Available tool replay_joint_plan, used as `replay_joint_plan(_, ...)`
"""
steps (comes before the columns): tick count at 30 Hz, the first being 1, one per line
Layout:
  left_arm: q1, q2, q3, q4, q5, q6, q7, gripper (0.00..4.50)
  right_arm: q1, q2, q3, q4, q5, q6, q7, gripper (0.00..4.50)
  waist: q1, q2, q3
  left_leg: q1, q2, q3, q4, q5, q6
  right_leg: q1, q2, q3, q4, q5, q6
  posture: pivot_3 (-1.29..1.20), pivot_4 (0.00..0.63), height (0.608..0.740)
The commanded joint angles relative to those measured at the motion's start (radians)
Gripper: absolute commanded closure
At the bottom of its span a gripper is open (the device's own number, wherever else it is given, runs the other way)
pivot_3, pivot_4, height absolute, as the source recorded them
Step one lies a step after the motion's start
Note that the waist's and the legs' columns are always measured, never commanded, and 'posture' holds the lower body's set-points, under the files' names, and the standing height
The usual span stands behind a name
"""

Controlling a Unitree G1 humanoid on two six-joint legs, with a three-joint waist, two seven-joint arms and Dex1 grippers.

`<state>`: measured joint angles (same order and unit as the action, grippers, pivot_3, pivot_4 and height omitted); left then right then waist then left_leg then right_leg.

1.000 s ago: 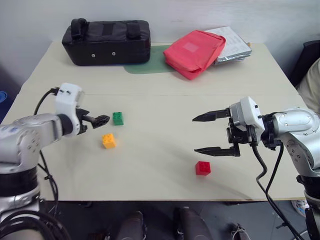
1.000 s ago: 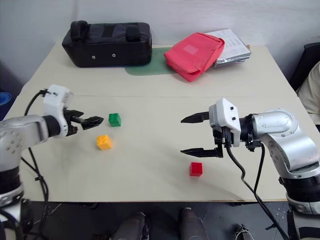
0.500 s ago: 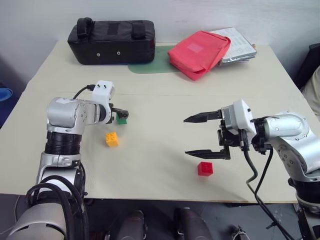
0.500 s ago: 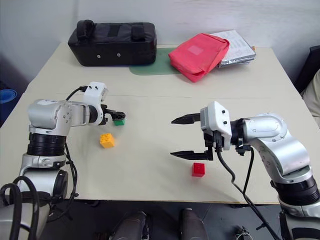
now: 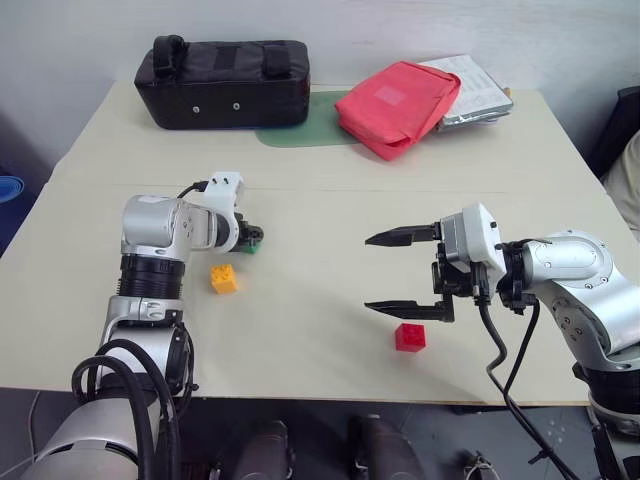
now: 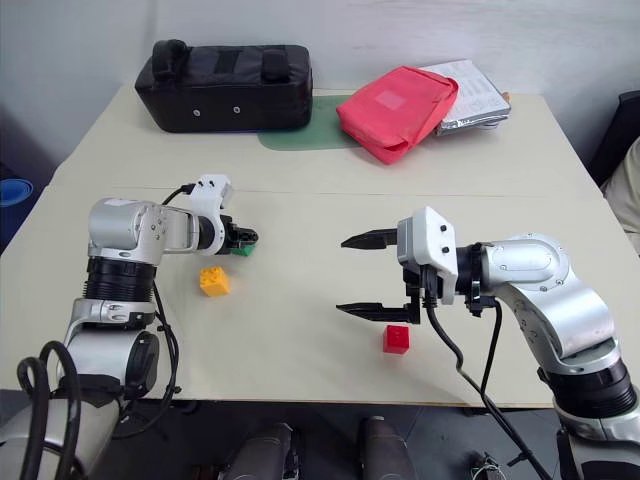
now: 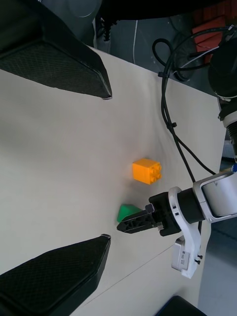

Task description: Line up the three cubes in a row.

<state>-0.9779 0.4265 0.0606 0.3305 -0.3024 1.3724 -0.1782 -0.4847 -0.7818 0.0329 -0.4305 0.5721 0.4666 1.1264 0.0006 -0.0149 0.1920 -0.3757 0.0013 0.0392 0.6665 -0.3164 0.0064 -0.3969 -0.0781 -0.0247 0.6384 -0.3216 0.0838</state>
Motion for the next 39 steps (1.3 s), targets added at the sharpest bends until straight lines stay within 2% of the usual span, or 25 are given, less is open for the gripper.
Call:
replay_joint_plan(1, -0.012, 0.005, 0.005, -0.008, 0.015, -0.005, -0.011, 2.98, -0.011, 0.001, -0.019, -0.027, 0.011, -0.017, 0.0, 0.0, 0.0, 0.0, 0.0, 0.0, 0.0, 0.0, 0.0, 0.0, 0.0, 0.0, 0.0, 0.0, 0.0, 0.0, 0.0, 0.0, 0.15, 0.74)
replay_joint_plan(7, 0.008, 0.051, 0.0, -0.006, 0.026, -0.024, -0.048, 2.98, -0.003, -0.014, -0.014, -0.017, 0.0, -0.022, 0.015, 0.0, -0.003, 0.0, 0.0, 0.0, 0.0, 0.0, 0.0, 0.0, 0.0, 0.0, 0.0, 0.0, 0.0, 0.0, 0.0, 0.0, 0.15, 0.74)
replay_joint_plan(12, 0.013, 0.126, -0.051, -0.009, 0.036, -0.06, -0.129, 2.98, 0.007, -0.02, -0.012, -0.006, -0.027, -0.039, 0.026, 0.0, -0.001, 0.0, 0.0, 0.0, 0.0, 0.0, 0.0, 0.0, 0.0, 0.0, 0.0, 0.0, 0.0, 0.0, 0.0, 0.0, 0.15, 0.74)
replay_joint_plan(14, 0.011, 0.173, -0.111, -0.042, 0.013, -0.08, -0.234, 2.98, 0.014, -0.028, -0.018, -0.006, -0.022, -0.028, 0.034, 0.0, -0.001, 0.0, 0.0, 0.0, 0.0, 0.0, 0.0, 0.0, 0.0, 0.0, 0.0, 0.0, 0.0, 0.0, 0.0, 0.0, 0.15, 0.74)
replay_joint_plan(18, 0.02, 0.275, -0.229, -0.174, -0.008, -0.281, -0.504, 2.98, 0.042, -0.07, -0.038, -0.013, -0.008, -0.016, 0.062, 0.0, 0.001, 0.0, 0.0, -0.001, 0.0, 0.0, 0.0, 0.0, 0.0, 0.0, 0.0, 0.0, -0.001, 0.0, 0.0, 0.0, 0.15, 0.74)
replay_joint_plan(23, 0.031, 0.34, -0.256, -0.311, -0.081, -0.514, -0.838, 2.98, 0.12, -0.15, -0.078, -0.036, 0.01, -0.007, 0.111, 0.0, 0.001, 0.0, 0.0, -0.001, 0.0, 0.0, 0.0, 0.0, 0.0, 0.0, -0.001, 0.0, -0.002, 0.0, 0.0, 0.0, 0.15, 0.74)
replay_joint_plan(26, 0.049, 0.362, -0.288, -0.4, -0.124, -0.546, -0.979, 2.98, 0.175, -0.181, -0.107, -0.058, 0.029, 0.001, 0.119, 0.0, -0.001, 0.0, 0.0, -0.001, 0.0, 0.0, 0.0, 0.0, 0.001, 0.0, -0.001, 0.0, -0.003, 0.0, 0.0, 0.0, 0.15, 0.74)
replay_joint_plan(30, 0.117, 0.416, -0.428, -0.546, -0.091, -0.586, -1.117, 2.98, 0.253, -0.207, -0.144, -0.099, 0.046, 0.009, 0.118, 0.0, -0.006, 0.0, 0.0, 0.001, 0.0, 0.001, -0.001, 0.0, 0.001, 0.001, 0.0, 0.003, -0.002, 0.0, 0.0, 0.0, 0.15, 0.74)
replay_joint_plan(34, 0.148, 0.36, -0.585, -0.538, 0.062, -0.667, -1.065, 2.98, 0.308, -0.23, -0.163, -0.118, 0.035, 0.011, 0.121, 0.0, 0.002, 0.0, 0.0, 0.001, 0.0, 0.001, -0.001, 0.001, 0.003, 0.001, 0.0, 0.003, -0.003, 0.0, 0.0, 0.0, 0.15, 0.74)
replay_joint_plan(39, 0.156, 0.293, -0.635, -0.535, 0.117, -0.711, -1.06, 2.98, 0.388, -0.271, -0.161, -0.119, -0.017, -0.046, 0.157, 0.0, 0.008, 0.0, 0.0, 0.0, -0.001, 0.0, 0.0, 0.0, 0.007, 0.002, -0.001, 0.003, -0.004, 0.0, 0.0, 0.0, 0.15, 0.74)
